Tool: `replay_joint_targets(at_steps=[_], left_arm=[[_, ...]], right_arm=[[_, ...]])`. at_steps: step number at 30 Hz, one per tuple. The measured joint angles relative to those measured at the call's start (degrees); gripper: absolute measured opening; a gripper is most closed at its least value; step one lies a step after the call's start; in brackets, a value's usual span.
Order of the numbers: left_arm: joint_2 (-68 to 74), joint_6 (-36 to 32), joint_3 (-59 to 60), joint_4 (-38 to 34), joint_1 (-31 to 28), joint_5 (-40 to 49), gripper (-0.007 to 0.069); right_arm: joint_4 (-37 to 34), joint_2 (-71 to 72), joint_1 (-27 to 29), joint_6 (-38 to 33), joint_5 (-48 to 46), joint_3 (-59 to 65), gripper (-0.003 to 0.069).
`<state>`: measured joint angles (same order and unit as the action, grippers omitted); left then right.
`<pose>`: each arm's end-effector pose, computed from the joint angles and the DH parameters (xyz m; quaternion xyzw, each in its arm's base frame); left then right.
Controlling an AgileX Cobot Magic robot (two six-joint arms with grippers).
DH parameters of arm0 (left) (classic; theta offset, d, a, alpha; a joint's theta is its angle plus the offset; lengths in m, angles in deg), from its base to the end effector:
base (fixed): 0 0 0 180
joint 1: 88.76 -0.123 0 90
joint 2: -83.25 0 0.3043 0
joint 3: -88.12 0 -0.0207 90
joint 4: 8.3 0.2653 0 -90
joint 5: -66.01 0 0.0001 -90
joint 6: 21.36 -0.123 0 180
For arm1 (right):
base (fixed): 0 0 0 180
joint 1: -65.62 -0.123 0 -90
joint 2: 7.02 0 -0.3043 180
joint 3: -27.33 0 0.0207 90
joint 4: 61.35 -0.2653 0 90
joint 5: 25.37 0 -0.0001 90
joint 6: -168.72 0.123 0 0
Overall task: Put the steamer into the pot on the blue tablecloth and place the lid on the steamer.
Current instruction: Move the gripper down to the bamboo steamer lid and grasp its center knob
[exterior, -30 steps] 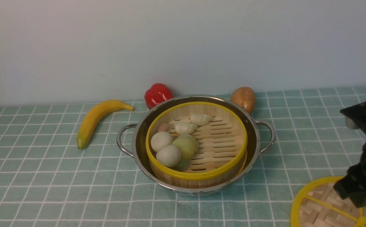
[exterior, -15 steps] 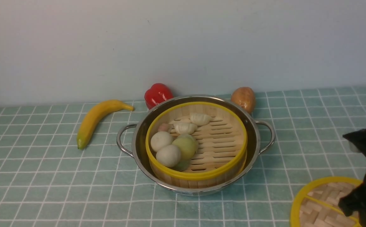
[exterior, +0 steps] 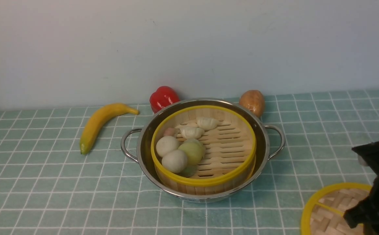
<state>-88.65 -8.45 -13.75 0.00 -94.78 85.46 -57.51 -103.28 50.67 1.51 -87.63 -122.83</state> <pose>0.0794 0.0143 0.1711 -0.0914 0.7906 0.0241 0.6050 0.2356 0.0554 0.1644 0.0365 -0.9963 0.0451 0.0639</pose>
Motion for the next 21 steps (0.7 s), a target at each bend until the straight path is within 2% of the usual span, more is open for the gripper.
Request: replay_joint_targets(at_steps=[7,21], left_arm=[[0.0,0.0,0.0,0.0,0.0,0.0,0.0243],[0.0,0.0,0.0,0.0,0.0,0.0,0.0243]], right_arm=[[4.57,-3.91,0.0,0.06,1.49,0.17,0.0316],[0.84,-3.91,0.19,-1.02,1.2,-0.52,0.0321]])
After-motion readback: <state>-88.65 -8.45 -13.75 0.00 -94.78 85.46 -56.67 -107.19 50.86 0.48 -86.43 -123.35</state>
